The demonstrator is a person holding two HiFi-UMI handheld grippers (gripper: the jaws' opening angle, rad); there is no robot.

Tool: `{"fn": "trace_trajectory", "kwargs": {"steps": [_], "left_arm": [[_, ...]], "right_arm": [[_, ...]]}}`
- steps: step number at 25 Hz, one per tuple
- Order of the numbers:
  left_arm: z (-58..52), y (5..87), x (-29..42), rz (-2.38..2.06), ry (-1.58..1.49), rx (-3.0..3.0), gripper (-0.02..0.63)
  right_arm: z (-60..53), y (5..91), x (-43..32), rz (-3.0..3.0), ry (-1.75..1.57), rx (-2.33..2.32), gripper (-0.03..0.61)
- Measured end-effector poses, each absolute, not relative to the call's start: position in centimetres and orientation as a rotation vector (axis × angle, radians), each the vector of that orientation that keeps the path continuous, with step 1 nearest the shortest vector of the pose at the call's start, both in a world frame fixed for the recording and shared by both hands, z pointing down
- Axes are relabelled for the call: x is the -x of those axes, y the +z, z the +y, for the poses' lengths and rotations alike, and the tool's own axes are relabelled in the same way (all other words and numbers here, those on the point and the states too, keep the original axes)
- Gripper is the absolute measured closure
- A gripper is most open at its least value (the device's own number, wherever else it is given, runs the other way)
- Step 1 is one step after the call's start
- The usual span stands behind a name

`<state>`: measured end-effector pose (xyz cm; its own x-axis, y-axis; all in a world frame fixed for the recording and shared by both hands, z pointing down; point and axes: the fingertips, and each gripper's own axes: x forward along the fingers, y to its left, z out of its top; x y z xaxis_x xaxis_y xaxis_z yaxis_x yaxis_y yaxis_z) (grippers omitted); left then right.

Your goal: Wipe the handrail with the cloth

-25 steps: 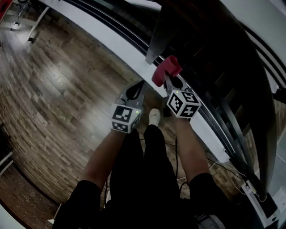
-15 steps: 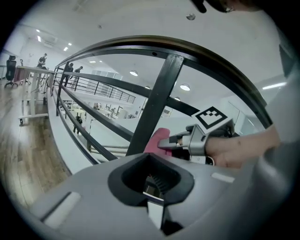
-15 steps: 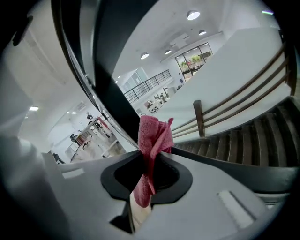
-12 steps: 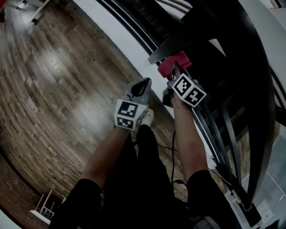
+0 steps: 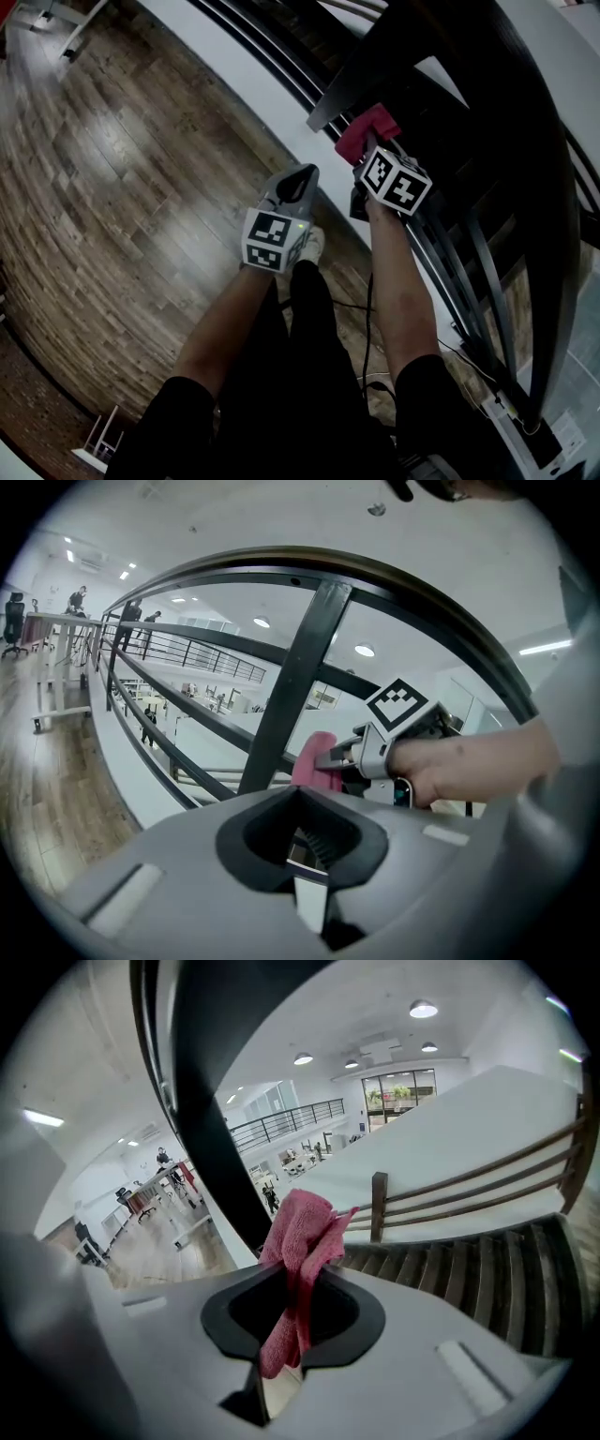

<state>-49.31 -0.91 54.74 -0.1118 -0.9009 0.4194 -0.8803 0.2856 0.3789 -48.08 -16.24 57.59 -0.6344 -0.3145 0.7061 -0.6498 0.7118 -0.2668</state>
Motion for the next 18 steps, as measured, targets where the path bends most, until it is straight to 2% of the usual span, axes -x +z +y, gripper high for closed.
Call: {"fn": "trace_trajectory", "kwargs": {"steps": [5,18], "left_arm": [[-0.6,55.2,47.6,-1.939,-0.021,-1.613,0.614],[-3.0,54.3,42.5,-1.784,0.054,-1.806,0.614]], "right_arm": [[-16.8,58.1,45.0,-2.232,0.775,-0.79,0.531],[-16.7,58.5,36.4,-2.176,0.786,-0.988,0.529]]}}
